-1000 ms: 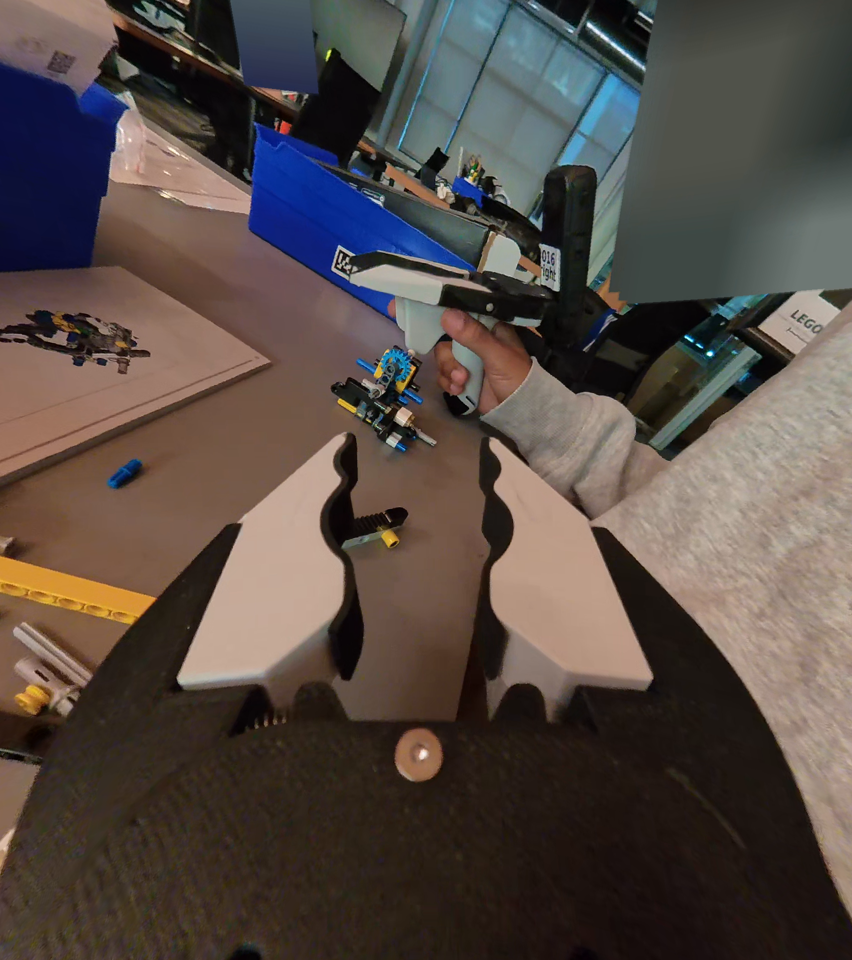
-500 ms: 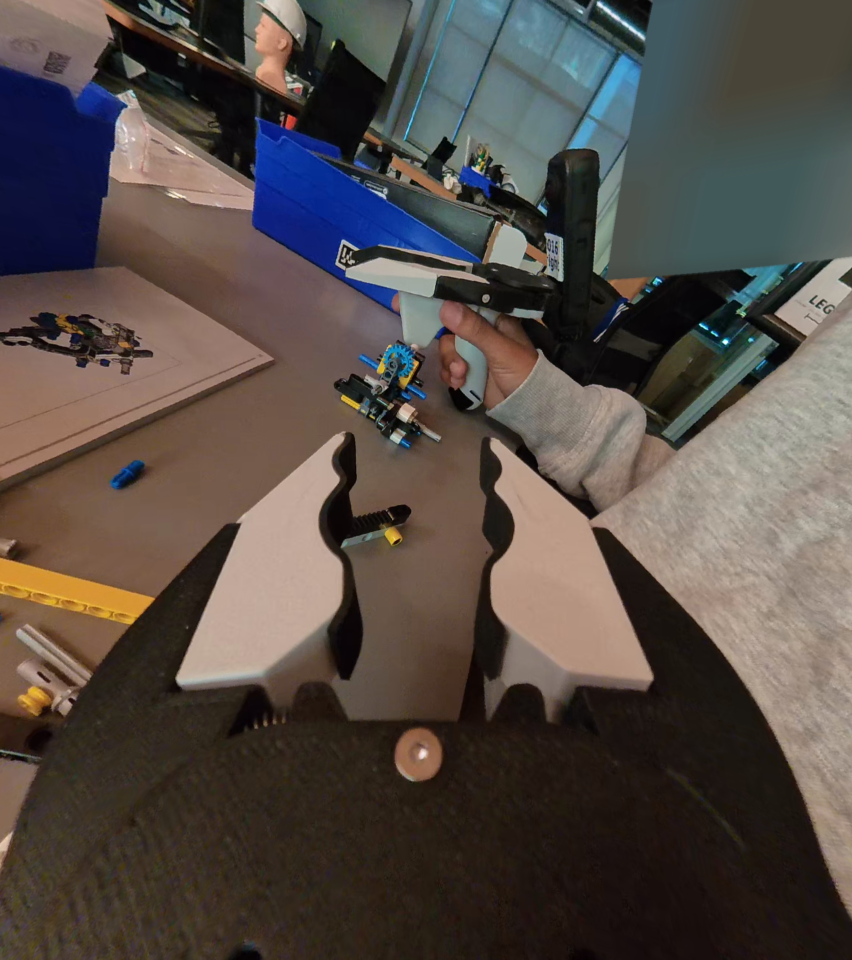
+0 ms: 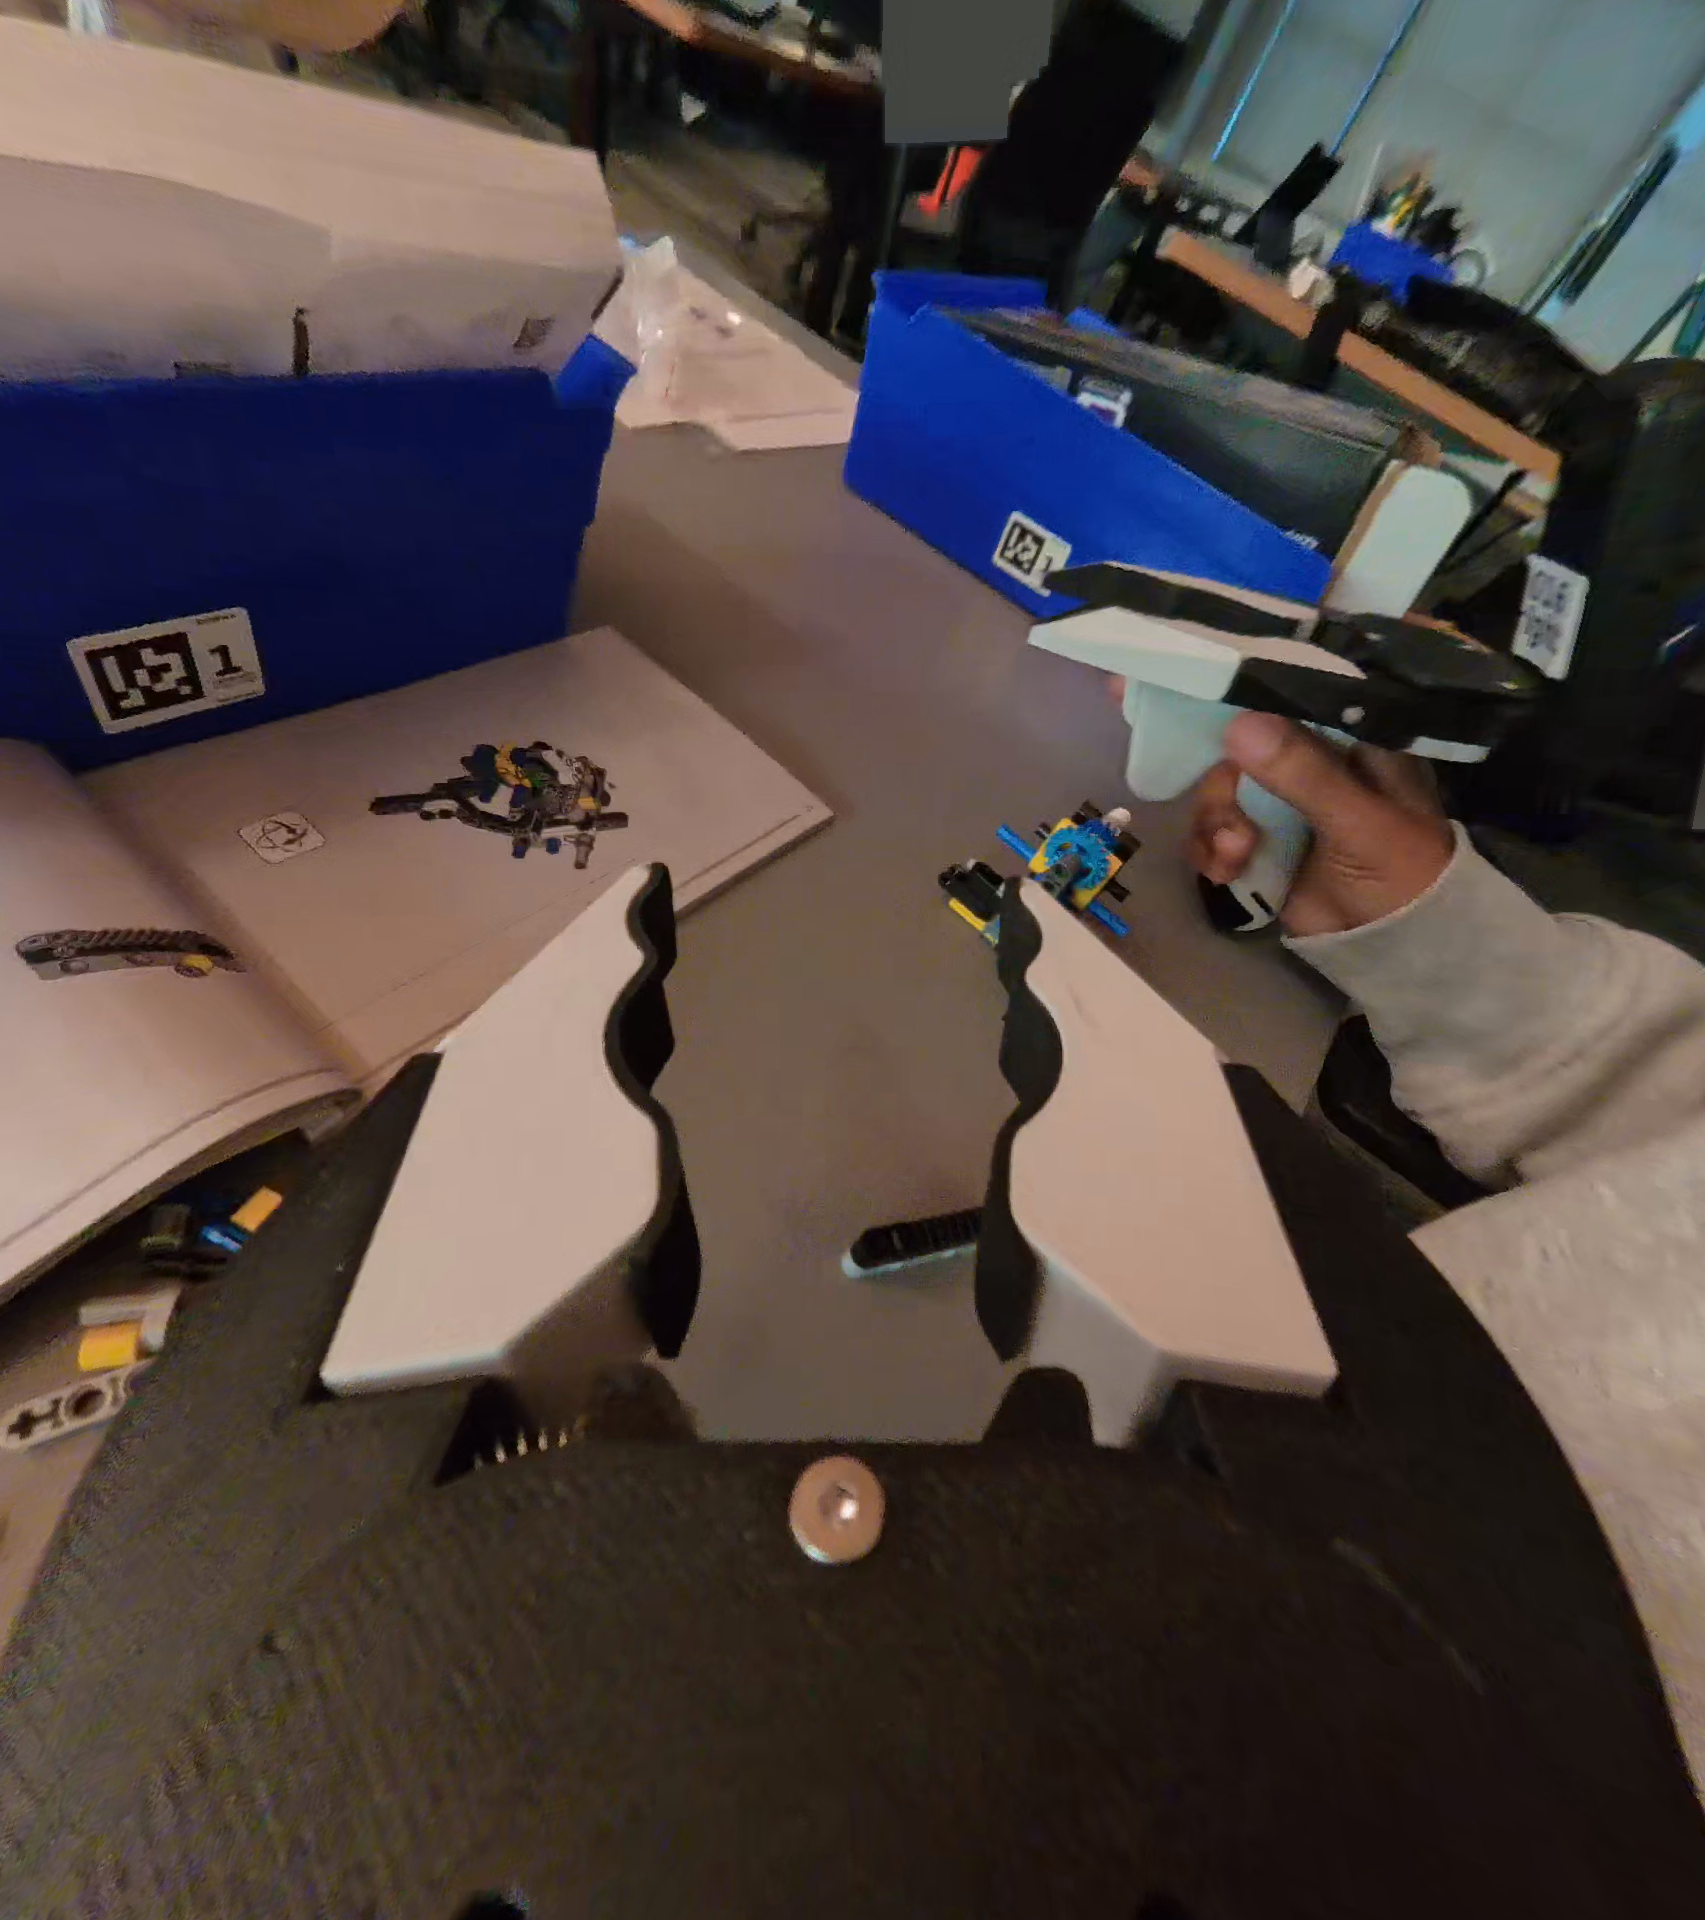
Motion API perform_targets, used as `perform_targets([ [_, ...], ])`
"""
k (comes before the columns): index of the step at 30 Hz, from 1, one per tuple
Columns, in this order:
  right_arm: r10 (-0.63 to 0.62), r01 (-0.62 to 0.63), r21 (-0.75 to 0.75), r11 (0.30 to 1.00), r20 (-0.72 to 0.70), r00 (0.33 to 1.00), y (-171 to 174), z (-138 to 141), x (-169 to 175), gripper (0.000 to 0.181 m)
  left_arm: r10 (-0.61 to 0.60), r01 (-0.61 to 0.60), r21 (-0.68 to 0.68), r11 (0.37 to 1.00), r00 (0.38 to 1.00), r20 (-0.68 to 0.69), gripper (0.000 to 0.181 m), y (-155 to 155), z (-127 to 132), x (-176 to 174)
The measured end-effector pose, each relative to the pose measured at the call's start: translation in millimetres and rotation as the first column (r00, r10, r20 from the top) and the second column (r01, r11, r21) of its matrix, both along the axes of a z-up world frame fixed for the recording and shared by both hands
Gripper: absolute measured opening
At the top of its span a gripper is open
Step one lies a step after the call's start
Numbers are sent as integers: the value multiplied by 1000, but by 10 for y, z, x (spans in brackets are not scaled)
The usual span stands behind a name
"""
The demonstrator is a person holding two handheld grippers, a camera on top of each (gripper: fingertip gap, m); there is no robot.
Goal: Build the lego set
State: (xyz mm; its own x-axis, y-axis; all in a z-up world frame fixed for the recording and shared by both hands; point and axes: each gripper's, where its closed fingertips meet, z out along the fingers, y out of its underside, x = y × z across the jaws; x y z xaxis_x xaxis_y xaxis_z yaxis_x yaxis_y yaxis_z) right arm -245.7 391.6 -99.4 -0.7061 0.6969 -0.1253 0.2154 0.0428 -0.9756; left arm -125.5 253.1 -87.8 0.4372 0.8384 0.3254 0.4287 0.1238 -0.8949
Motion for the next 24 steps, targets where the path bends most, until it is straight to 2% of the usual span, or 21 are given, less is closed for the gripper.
perform_targets([
  [3,-3,3,-34,999,1,1000,32,32,-5,73,-28,28,1,1000,998,61,59,118,-29,-72],
  [9,3,-3,-57,998,-1,1000,98,58,-3,77,-9,18,-115,993,997,79,54,341,-108,-177],
  [14,8,-9,-64,998,-4,1000,138,67,-10,77,59,-40,-177,983,993,103,50,352,-152,-285],
  [17,8,-8,-68,998,6,1000,165,61,-17,77,45,-27,-177,984,994,97,48,420,-110,-287],
  [20,6,-5,-76,997,15,1000,188,60,-26,77,64,-45,-235,971,995,75,45,376,-117,-269],
  [24,4,-2,-82,997,23,1000,197,56,-32,76,130,-113,-272,956,990,48,42,91,-93,-190],
])
